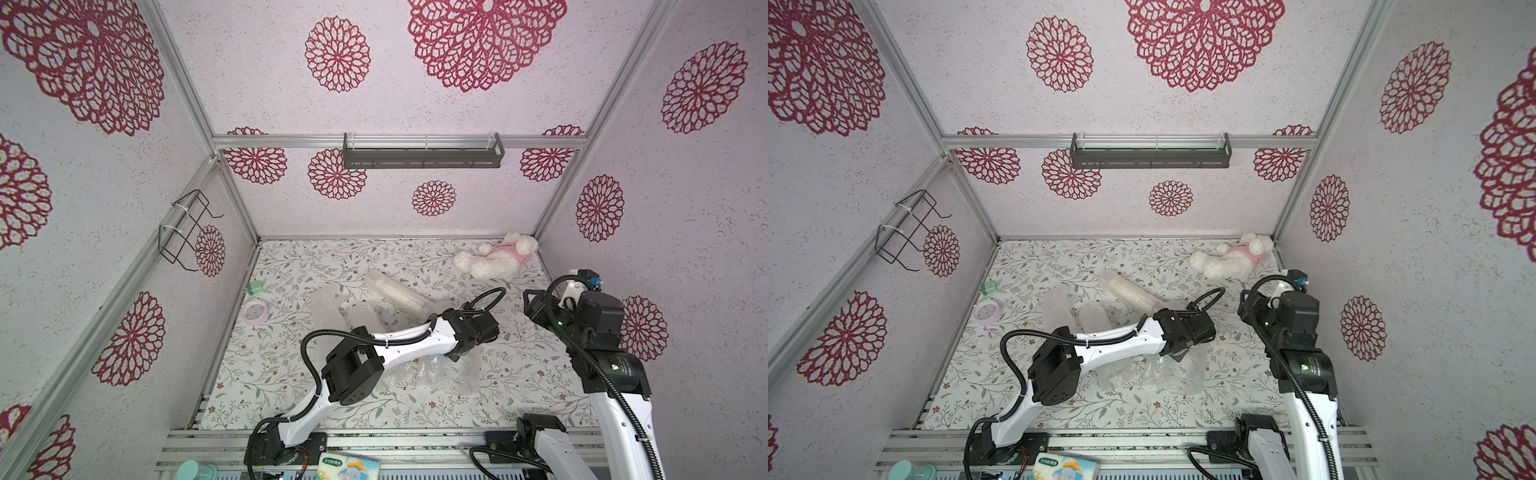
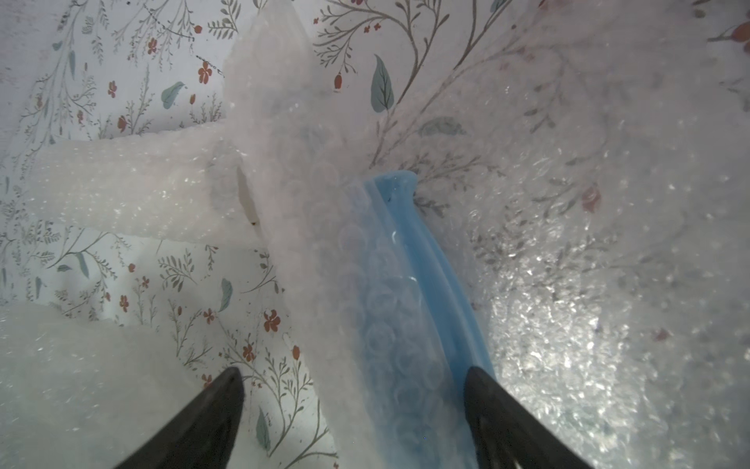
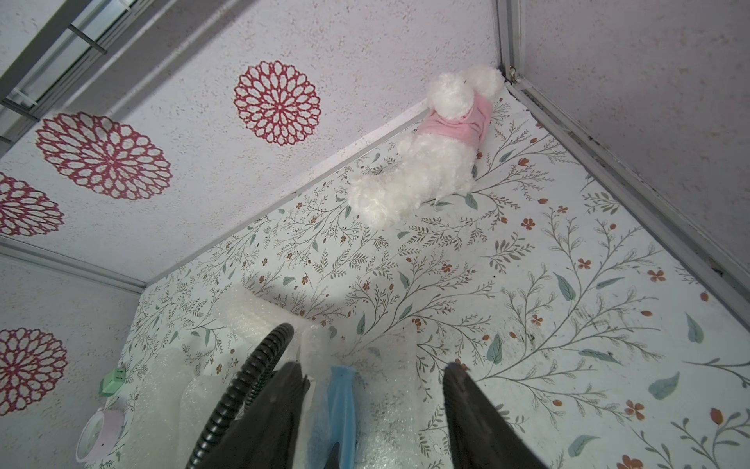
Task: Unwrap the vase from the bubble wrap
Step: Unwrap the bubble wrap at the center of the board.
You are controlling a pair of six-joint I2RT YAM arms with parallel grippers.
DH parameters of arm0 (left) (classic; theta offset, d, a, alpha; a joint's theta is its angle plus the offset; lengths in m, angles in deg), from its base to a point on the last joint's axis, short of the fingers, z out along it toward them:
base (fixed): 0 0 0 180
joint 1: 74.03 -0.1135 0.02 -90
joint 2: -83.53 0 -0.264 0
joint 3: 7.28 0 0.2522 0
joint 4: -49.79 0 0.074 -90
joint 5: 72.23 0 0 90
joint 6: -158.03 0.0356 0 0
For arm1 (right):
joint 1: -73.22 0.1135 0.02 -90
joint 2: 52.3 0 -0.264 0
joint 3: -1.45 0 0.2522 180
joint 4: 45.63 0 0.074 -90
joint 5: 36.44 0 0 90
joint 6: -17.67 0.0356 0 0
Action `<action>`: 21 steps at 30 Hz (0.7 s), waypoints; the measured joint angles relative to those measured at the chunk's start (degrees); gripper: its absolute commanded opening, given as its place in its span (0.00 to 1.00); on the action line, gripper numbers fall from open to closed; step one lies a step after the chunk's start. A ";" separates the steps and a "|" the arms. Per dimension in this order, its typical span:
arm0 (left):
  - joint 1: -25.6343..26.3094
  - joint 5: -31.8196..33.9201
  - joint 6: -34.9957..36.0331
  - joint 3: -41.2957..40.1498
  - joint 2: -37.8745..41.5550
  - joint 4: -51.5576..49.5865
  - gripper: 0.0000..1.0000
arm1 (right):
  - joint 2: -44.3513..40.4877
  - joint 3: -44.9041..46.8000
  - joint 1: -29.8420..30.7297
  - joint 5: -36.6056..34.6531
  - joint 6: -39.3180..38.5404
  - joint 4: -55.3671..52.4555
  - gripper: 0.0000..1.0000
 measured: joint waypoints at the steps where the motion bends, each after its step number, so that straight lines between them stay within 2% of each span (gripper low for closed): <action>1: 0.00 0.44 0.09 0.00 0.00 -0.22 0.88 | 0.00 0.00 0.00 0.00 -0.15 -0.13 0.58; 5: -0.39 1.62 0.11 -0.81 0.13 -0.28 0.88 | 0.20 0.00 0.00 0.11 -0.90 -0.76 0.58; 13: -3.45 1.90 -0.92 -10.21 7.08 1.18 0.87 | 1.07 2.10 1.11 1.27 -1.92 -0.72 0.59; 17: -6.80 -0.52 -1.92 -15.47 11.93 2.97 0.88 | 2.12 4.37 4.68 0.68 -1.75 -0.24 0.59; 21: -9.57 -3.43 -2.86 -18.64 15.65 5.53 0.88 | 3.37 7.39 12.09 -1.92 0.02 1.95 0.59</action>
